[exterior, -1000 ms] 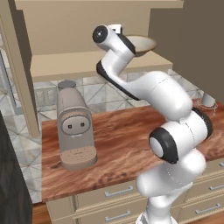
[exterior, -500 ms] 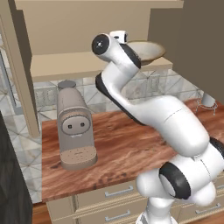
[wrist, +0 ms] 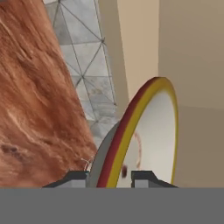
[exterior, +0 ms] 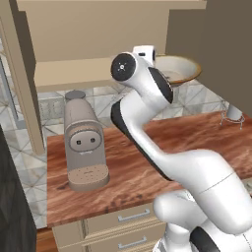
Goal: Pick up the bowls from the cabinet and place each bowl in front of a stool on the dining counter.
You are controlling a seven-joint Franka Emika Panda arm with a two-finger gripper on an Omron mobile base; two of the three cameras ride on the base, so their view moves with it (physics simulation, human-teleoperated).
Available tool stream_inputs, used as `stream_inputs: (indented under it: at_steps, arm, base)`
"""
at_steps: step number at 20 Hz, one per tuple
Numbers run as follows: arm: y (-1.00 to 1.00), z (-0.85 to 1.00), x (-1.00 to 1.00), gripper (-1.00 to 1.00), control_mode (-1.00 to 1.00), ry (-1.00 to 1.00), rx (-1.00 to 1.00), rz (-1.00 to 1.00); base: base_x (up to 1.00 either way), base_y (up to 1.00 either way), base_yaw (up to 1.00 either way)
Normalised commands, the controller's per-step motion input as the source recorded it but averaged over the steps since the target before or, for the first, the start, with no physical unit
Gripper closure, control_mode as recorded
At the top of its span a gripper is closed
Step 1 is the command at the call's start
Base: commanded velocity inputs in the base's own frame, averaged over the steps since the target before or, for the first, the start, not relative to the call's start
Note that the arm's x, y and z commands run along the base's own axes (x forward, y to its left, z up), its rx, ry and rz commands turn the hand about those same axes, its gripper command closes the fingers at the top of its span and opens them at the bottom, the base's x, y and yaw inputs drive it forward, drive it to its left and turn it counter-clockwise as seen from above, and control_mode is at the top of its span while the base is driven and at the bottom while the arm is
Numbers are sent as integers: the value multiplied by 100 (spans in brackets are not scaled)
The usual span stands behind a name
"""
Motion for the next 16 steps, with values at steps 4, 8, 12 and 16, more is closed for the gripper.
stream_inputs:
  at_steps: [4, 8, 12, 16]
  arm:
    - [0, 0, -100, 100, -100, 6, 9, -8]
    - [0, 0, -100, 100, -100, 1, 13, -10]
    - [0, 0, -99, 100, -100, 0, 15, -9]
    - [0, -10, -85, 100, -100, 1, 10, -11]
  base:
    - [0, 0, 0]
    - [0, 0, 0]
    - [0, 0, 0]
    - [0, 0, 0]
